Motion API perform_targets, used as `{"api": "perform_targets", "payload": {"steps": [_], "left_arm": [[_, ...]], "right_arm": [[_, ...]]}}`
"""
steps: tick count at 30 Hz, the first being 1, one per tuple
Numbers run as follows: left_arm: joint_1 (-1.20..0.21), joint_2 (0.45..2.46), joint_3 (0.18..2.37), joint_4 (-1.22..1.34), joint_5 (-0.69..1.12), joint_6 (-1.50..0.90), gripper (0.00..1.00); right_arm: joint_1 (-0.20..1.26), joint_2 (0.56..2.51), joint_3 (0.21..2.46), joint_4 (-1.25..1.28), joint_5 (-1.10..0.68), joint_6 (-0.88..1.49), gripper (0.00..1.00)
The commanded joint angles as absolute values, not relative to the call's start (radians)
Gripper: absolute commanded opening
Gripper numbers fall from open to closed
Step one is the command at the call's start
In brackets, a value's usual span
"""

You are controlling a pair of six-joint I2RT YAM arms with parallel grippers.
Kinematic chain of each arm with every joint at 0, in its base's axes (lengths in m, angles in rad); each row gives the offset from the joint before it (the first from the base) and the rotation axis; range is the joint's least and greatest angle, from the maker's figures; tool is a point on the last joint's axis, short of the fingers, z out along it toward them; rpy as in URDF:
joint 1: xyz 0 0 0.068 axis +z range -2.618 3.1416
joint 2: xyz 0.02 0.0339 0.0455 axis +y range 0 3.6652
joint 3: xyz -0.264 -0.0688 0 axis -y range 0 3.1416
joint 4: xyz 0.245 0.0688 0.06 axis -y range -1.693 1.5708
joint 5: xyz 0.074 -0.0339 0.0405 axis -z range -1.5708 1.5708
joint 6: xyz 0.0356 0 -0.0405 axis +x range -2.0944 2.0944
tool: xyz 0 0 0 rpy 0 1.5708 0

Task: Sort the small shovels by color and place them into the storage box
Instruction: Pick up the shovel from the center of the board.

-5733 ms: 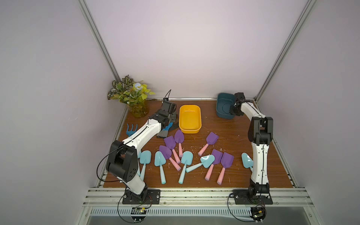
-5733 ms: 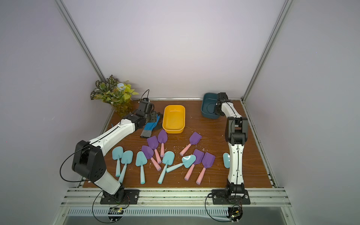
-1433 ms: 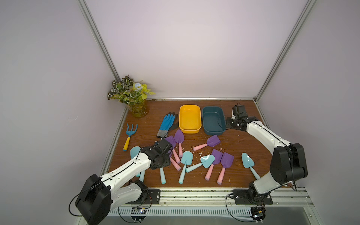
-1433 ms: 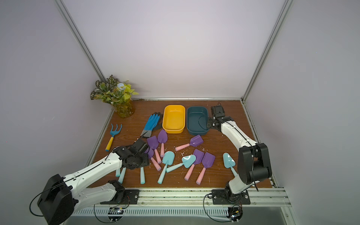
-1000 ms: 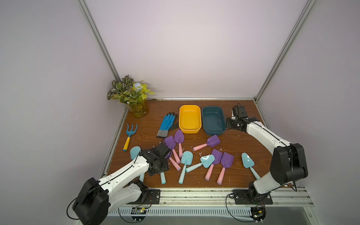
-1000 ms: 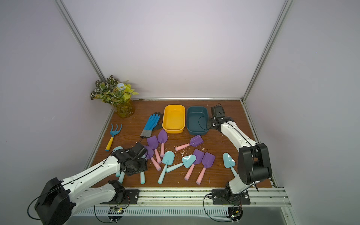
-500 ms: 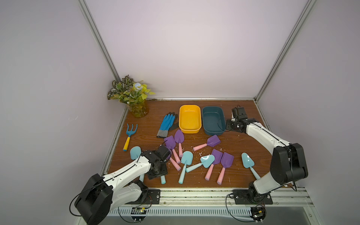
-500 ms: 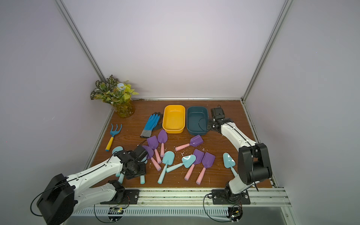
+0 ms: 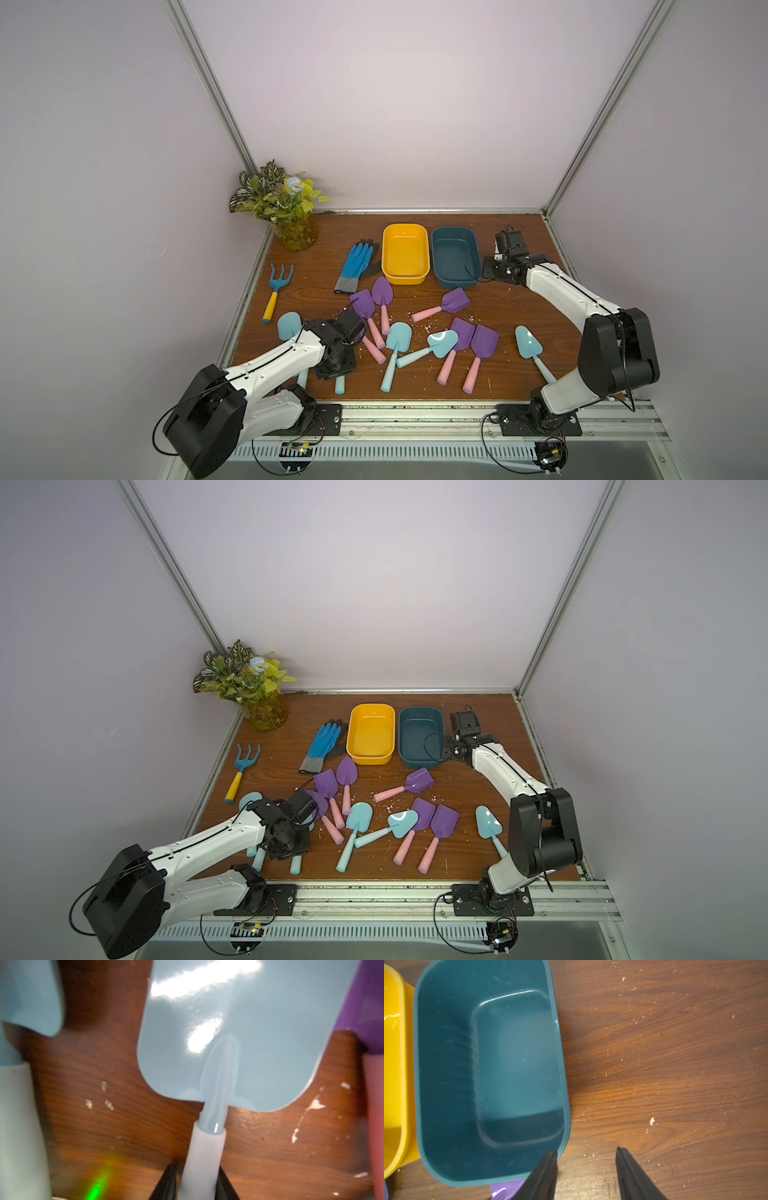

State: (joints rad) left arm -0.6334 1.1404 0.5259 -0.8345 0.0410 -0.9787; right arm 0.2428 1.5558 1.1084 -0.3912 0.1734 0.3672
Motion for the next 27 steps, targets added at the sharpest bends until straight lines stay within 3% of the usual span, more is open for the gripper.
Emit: {"api": "perform_targets", "payload": {"steps": [1, 10, 20, 27], "left_arm": [[-0.643, 1.124, 0.542, -0.857, 0.025, -0.999, 0.28], [-0.643, 1.117, 0.578, -0.864, 0.027, -1.002, 0.20], [-0.641, 1.189, 0.760, -0.931, -0.034, -0.953, 0.05], [-0.550, 1.207, 0.886, -0.947, -0.068, -0.906, 0.00]], "right_arm": [[0.245, 1.532, 1.114, -0.371, 0.158, 0.371, 0.52], [0.246, 1.550, 1.121, -0.373, 0.153, 0.368, 0.52], [0.246, 1.570, 1.141, -0.369, 0.151, 0.363, 0.52], [0.244, 1.586, 1.169, -0.362, 0.153, 0.345, 0.52]]}}
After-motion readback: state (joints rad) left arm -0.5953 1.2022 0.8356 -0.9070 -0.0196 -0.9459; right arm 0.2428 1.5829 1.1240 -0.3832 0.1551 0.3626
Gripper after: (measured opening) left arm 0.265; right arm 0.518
